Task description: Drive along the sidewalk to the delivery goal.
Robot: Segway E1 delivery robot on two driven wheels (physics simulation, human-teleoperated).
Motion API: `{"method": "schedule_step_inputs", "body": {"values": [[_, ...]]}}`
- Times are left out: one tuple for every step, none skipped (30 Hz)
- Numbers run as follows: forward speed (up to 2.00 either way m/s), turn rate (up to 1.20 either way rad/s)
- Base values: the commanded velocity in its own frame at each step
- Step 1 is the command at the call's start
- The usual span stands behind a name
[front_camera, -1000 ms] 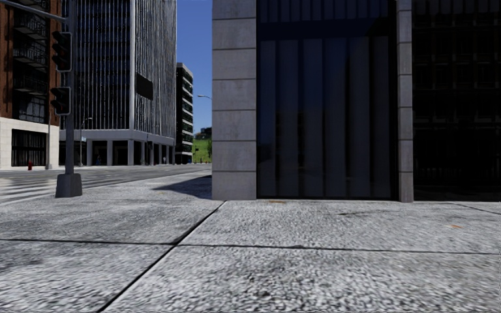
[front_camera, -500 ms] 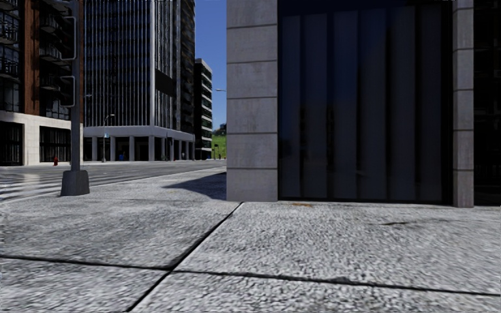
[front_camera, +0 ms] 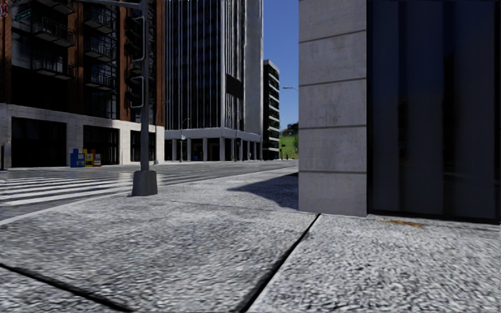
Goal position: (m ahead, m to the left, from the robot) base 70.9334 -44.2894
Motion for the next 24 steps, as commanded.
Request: {"method": "schedule_step_inputs", "body": {"values": [[2.0,0.65],[2.0,0.65],[2.0,0.65],[2.0,0.62],[2.0,0.51],[2.0,0.44],[2.0,0.44],[2.0,0.31],[2.0,0.0],[2.0,0.0],[2.0,0.0],[2.0,0.0],[2.0,0.0],[2.0,0.0],[2.0,0.0],[2.0,0.0],[2.0,0.0],[2.0,0.0],[2.0,0.0],[2.0,0.0],[2.0,0.0],[2.0,0.0],[2.0,0.0],[2.0,0.0]]}}
